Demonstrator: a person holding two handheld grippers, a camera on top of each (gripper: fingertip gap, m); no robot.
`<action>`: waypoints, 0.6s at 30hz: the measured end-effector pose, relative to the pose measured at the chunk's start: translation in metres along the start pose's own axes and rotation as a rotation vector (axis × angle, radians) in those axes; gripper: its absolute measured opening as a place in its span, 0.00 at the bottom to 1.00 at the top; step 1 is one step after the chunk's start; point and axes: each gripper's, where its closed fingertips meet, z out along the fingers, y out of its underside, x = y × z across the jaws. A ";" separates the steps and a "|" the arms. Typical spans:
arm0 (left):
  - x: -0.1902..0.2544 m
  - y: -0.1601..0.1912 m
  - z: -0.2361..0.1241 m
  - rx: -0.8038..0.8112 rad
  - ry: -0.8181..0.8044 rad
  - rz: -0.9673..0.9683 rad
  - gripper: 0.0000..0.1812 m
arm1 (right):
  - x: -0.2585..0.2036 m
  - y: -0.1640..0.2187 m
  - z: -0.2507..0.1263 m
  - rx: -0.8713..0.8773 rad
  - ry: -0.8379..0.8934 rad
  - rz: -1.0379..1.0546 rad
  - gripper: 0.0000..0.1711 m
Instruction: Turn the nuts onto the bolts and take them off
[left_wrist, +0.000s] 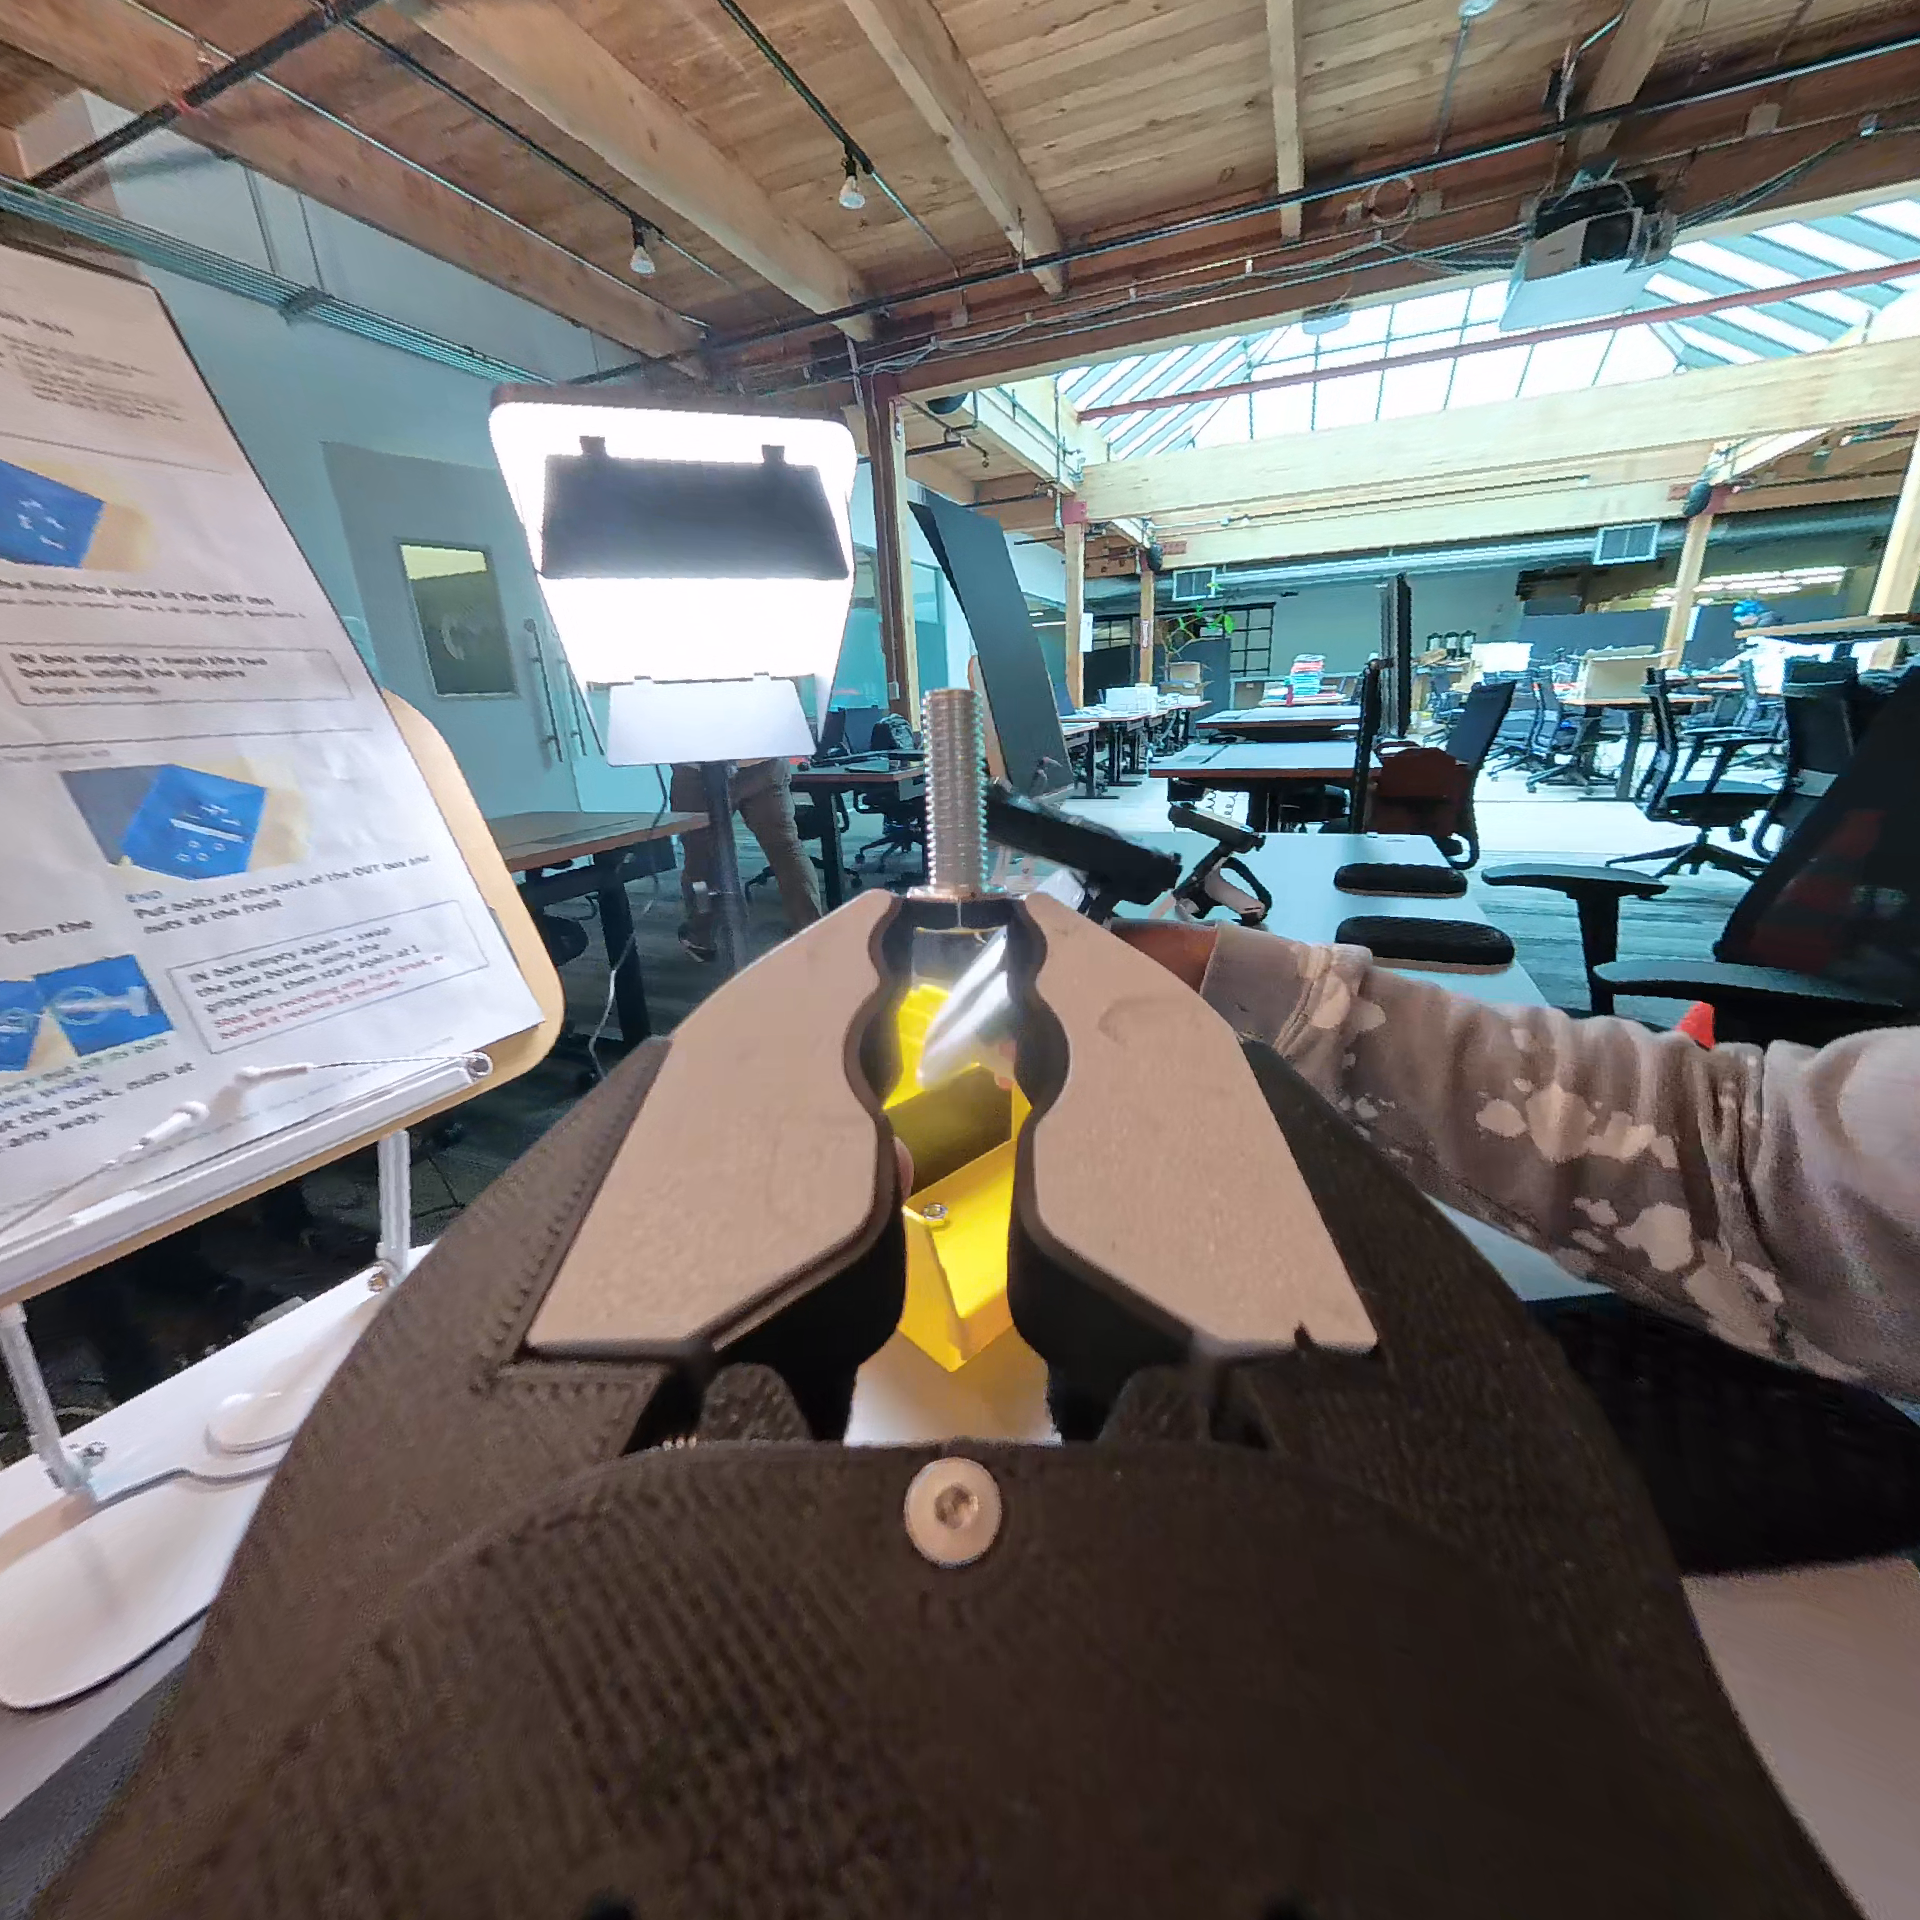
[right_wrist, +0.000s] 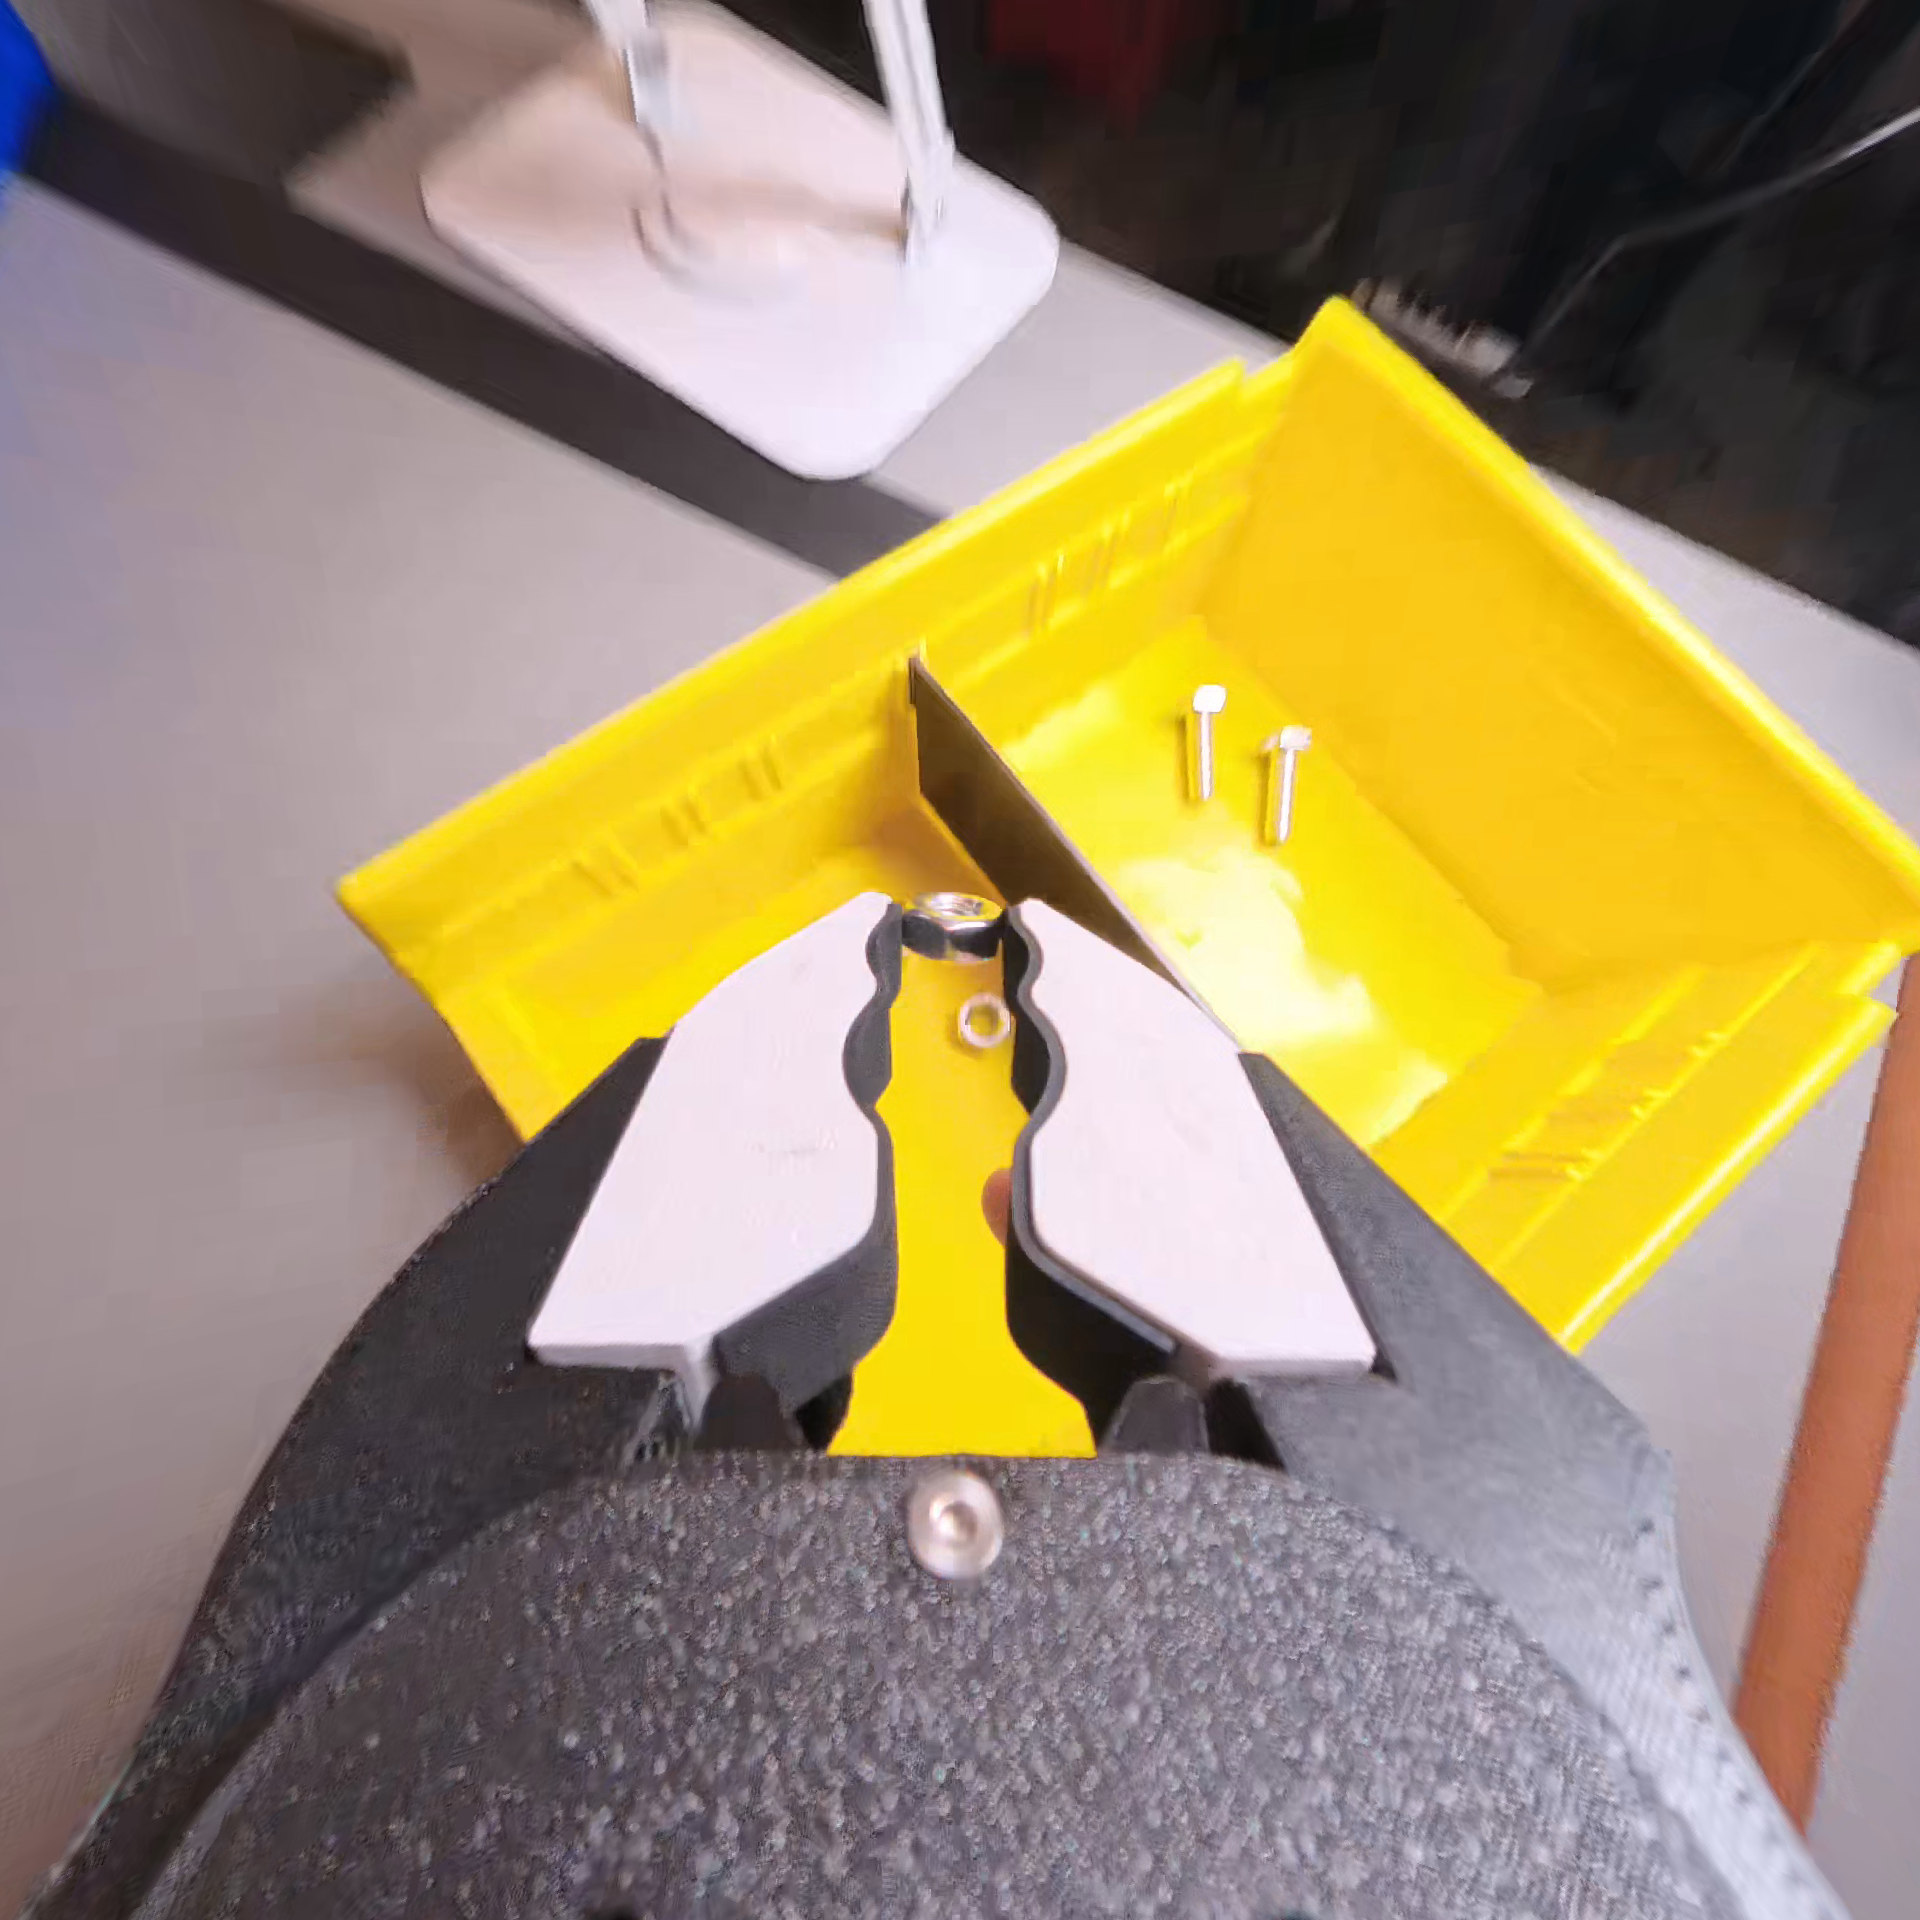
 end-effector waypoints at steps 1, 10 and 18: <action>-0.002 -0.003 -0.002 0.002 -0.003 0.004 0.10 | 0.000 0.010 0.007 -0.077 -0.014 -0.030 0.11; -0.012 -0.020 -0.016 0.031 -0.031 0.017 0.10 | 0.025 0.105 0.048 -0.740 0.101 -0.265 0.11; -0.018 -0.026 -0.022 0.041 -0.036 0.015 0.10 | 0.030 0.118 0.045 -0.918 0.108 -0.400 0.11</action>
